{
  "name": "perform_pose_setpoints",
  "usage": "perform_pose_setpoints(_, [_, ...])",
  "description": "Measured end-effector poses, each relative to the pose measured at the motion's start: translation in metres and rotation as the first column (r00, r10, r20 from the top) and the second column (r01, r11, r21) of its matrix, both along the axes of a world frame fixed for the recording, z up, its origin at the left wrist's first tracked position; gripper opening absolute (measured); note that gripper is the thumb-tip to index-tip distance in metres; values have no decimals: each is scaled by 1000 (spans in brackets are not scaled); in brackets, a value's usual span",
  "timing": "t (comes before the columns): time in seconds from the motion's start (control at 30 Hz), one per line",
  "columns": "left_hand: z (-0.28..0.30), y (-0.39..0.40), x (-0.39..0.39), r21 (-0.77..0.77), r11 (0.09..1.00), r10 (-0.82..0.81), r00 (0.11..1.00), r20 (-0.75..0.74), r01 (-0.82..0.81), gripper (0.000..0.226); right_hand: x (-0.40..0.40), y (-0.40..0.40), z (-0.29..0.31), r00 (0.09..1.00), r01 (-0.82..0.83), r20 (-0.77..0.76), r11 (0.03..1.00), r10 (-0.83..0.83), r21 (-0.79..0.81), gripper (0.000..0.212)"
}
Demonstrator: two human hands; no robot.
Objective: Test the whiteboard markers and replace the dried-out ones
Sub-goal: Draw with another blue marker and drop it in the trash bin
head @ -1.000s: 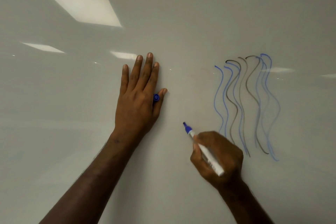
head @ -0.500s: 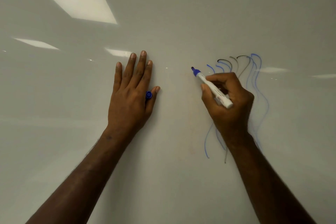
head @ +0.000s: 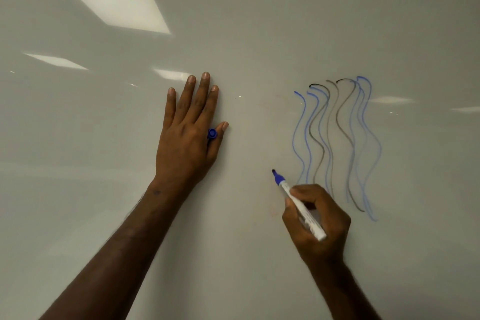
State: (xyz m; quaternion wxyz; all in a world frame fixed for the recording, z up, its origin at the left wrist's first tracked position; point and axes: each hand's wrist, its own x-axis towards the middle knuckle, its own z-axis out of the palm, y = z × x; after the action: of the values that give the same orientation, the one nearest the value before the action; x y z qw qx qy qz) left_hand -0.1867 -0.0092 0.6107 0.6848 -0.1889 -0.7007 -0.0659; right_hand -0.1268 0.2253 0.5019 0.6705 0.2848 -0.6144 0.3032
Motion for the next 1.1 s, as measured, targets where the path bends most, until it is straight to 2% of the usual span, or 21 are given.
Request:
perform_pose_setpoints(0.2, [-2, -1, 2, -12, 1000, -19, 1000, 15, 19, 62, 12, 25, -53, 992, -2, 123, 994, -11, 106, 6])
perform_pose_setpoints(0.37, [-5, 0, 5, -4, 1000, -22, 999, 24, 22, 60, 29, 40, -51, 977, -42, 214, 995, 21, 93, 11])
perform_pose_setpoints(0.5, [-12, 0, 9, -3, 999, -48, 998, 41, 48, 59, 50, 33, -41, 941, -173, 280, 982, 189, -81, 13])
perform_pose_setpoints(0.6, [-37, 4, 13, 12, 997, -80, 993, 84, 80, 58, 61, 24, -37, 878, -282, 308, 915, 367, -288, 11])
perform_pose_setpoints(0.67, [-68, 11, 21, 40, 982, -189, 976, 105, 186, 56, 66, 18, -35, 822, -348, 310, 852, 478, -391, 8])
perform_pose_setpoints(0.7, [-87, 15, 28, 81, 949, -312, 944, 112, 304, 54, 68, 16, -34, 798, -370, 310, 826, 517, -425, 8])
perform_pose_setpoints(0.73, [-107, 21, 37, 148, 876, -477, 871, 118, 460, 53, 69, 15, -34, 771, -392, 313, 800, 555, -455, 10])
perform_pose_setpoints(0.77, [-127, 28, 46, 234, 751, -652, 750, 113, 618, 53, 70, 13, -34, 738, -415, 318, 771, 596, -483, 10])
perform_pose_setpoints(0.8, [-146, 36, 56, 324, 590, -797, 597, 89, 740, 54, 71, 12, -35, 698, -439, 327, 741, 638, -508, 10])
perform_pose_setpoints(0.87, [-173, 52, 75, 519, 240, -957, 290, -16, 820, 64, 73, 8, -37, 594, -483, 362, 678, 719, -555, 9])
perform_pose_setpoints(0.93, [-186, 63, 90, 718, -149, -976, 14, -215, 680, 80, 77, 3, -40, 479, -515, 397, 617, 783, -595, 9])
perform_pose_setpoints(0.97, [-189, 67, 95, 777, -312, -944, -86, -318, 546, 85, 79, 0, -41, 426, -529, 407, 588, 808, -612, 10])
perform_pose_setpoints(1.0, [-191, 70, 98, 794, -433, -900, -162, -404, 427, 86, 82, -3, -43, 383, -539, 412, 562, 827, -628, 17])
perform_pose_setpoints(1.03, [-192, 71, 101, 785, -513, -858, -214, -467, 347, 85, 85, -6, -45, 347, -545, 420, 545, 839, -638, 24])
perform_pose_setpoints(1.1, [-192, 71, 106, 750, -598, -800, -278, -532, 284, 84, 90, -11, -47, 316, -548, 450, 548, 835, -632, 29])
